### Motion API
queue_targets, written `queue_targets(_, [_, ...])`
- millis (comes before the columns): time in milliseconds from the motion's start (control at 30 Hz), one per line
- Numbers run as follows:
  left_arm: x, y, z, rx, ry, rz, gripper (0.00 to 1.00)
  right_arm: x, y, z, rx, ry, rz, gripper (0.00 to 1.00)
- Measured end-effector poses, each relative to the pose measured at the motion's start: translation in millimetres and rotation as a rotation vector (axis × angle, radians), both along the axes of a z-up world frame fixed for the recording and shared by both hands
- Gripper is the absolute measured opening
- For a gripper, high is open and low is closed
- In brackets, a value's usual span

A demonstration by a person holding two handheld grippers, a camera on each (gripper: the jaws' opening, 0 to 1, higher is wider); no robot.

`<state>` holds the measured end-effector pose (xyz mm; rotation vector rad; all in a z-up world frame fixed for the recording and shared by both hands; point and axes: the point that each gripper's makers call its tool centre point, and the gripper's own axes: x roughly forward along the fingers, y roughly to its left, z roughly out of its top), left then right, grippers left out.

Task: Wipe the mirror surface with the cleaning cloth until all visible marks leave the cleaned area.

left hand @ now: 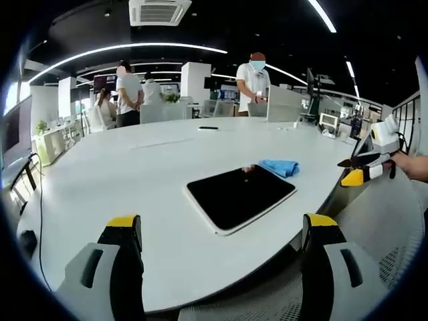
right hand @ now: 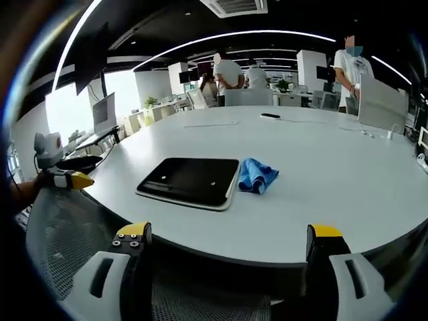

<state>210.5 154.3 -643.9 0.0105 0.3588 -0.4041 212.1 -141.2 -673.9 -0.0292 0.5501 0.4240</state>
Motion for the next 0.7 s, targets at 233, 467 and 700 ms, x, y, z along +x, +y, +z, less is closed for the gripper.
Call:
queue_targets(233, [-0.4, -0.8, 1.0, -0.006, -0.006, -0.003, 0.99, -0.8, 0.8, 0.0, 0.007, 0.0, 0.003, 0.93])
queue_targets(467, [-0.5, -1.4, 3.4, -0.014, -0.02, -0.005, 0.99, -0.4, 0.4, 1.1, 0.005, -0.008, 0.001, 0.93])
queue_targets(700, [-1.0, -1.8, 4.3, -0.018, -0.025, -0.007, 0.99, 0.6, 0.8, 3.5, 0.002, -0.028, 0.006, 0.89])
